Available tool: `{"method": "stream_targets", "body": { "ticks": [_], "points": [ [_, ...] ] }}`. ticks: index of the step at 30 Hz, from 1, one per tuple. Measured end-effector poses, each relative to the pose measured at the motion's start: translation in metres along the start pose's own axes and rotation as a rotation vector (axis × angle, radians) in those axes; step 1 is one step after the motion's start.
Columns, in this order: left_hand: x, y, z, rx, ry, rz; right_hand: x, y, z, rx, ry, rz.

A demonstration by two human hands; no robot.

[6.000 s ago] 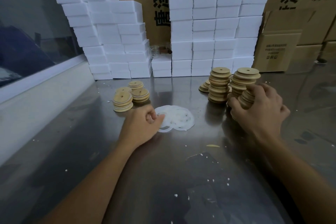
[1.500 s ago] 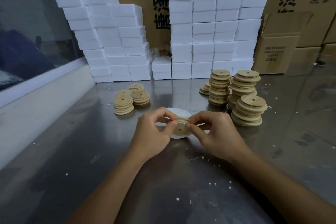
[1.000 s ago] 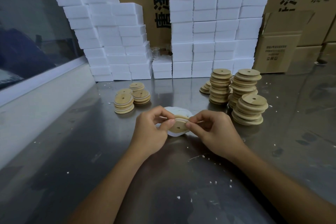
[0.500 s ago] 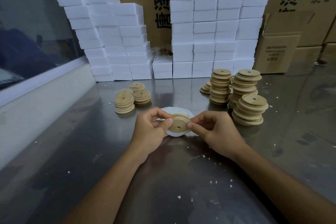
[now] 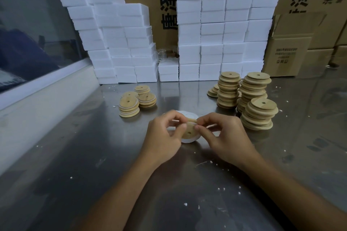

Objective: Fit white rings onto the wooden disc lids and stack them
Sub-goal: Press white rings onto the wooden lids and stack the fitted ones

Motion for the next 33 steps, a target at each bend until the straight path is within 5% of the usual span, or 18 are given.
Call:
{"method": "stream_targets", "body": {
  "ticks": [4,23,33],
  "points": [
    [-0.002,-0.001,-0.002,0.067,0.063,0.016,0.000,0.001,0.004,-0.053,-0.089,0.014],
    [0.002,-0.003,0.003,-0.075,-0.059,-0.027,0.004,0.000,-0.004,0.129,0.166,0.016],
    [0.000,-0.004,0.012,-0.283,-0.299,-0.037,0.004,0.003,-0.010,0.235,0.247,0.027]
  ]
}}
Point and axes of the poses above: each hand's wrist, its own x-axis towards the middle knuckle, its own y-axis out of the palm, z = x × y, the point moved 2 cm from there along x, towards the middle knuckle, and after that the axes turned 5 degrees about -z, right-handed, at the moved point
